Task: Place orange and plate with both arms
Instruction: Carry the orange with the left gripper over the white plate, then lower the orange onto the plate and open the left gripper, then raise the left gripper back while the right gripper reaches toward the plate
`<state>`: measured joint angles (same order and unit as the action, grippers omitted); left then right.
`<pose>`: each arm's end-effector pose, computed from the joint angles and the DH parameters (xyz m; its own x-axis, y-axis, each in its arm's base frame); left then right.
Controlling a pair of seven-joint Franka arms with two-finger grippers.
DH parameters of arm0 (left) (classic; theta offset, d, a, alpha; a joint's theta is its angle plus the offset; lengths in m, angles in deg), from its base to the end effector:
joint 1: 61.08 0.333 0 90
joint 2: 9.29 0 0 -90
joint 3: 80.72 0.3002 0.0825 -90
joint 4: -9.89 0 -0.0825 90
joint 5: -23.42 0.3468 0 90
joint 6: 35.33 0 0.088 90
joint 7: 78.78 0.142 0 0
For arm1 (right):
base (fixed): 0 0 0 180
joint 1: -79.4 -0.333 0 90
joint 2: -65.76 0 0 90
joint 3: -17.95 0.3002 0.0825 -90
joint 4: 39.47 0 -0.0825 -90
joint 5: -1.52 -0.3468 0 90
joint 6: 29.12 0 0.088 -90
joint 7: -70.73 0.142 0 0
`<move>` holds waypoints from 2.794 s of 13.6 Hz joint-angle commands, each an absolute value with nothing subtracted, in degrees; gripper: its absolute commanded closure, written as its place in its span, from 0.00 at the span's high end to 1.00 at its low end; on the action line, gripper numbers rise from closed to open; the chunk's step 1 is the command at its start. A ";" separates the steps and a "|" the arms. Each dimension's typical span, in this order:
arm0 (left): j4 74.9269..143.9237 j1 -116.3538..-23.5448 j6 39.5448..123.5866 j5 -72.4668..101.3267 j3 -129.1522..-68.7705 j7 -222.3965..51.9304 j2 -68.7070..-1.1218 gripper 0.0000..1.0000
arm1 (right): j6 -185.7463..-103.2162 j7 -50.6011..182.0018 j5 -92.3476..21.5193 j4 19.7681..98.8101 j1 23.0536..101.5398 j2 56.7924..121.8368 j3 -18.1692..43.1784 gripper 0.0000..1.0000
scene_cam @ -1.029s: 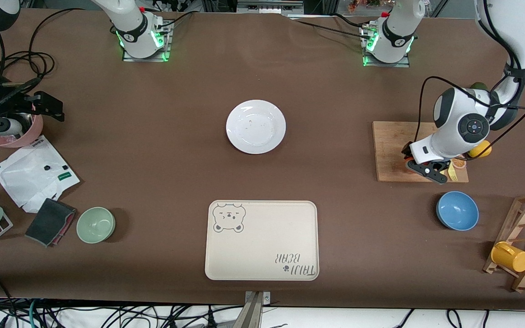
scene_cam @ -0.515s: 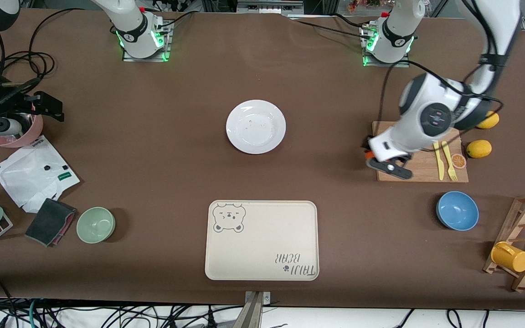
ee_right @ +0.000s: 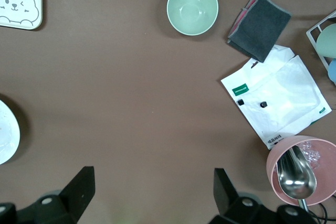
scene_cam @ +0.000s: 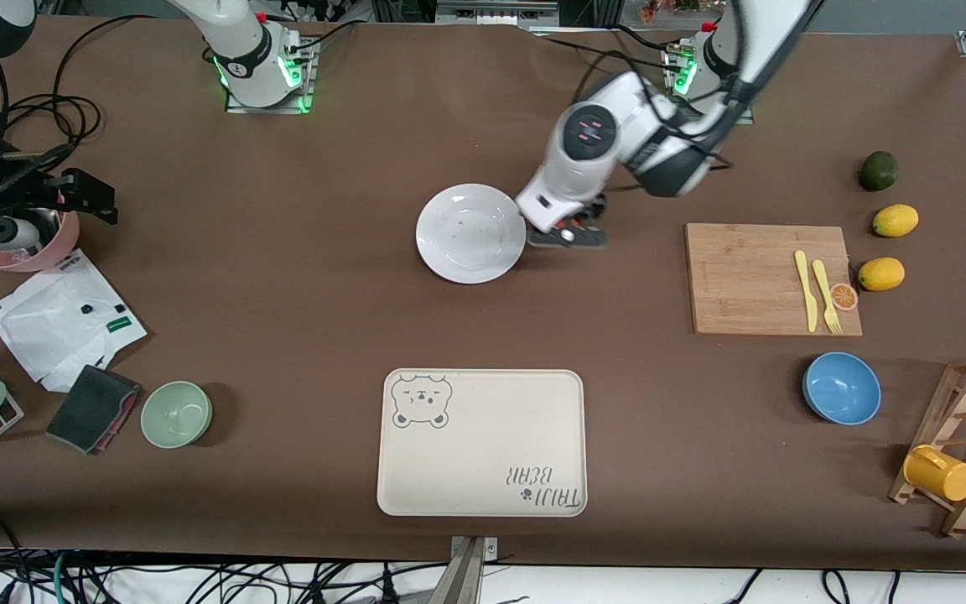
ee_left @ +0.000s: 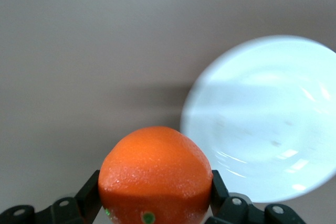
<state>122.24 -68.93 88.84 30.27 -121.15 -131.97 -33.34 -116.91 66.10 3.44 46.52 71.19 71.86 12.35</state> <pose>0.3857 -0.4070 0.2736 0.9787 0.0379 -0.2017 0.0436 -0.9988 0.0238 0.5401 0.0222 0.5447 0.9892 0.1243 -0.0777 0.1275 -0.9911 0.0377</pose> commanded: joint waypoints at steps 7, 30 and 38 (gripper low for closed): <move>110.26 -80.14 99.65 30.36 -115.63 -142.59 -50.07 0.25 | -115.70 66.51 2.92 45.87 71.66 71.74 12.33 1.00; 94.29 -57.22 58.57 29.66 -111.57 -101.14 -29.68 1.00 | -127.70 65.81 -16.83 54.64 68.14 78.95 14.51 1.00; 84.06 -54.12 43.68 29.31 -108.96 -88.48 -27.85 1.00 | -147.42 51.77 -42.65 74.16 68.15 82.72 20.23 1.00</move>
<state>85.98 -53.34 46.21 30.28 -111.18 -93.61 -28.48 -144.86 56.37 -36.38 69.60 67.85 83.22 19.05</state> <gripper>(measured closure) 0.000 0.000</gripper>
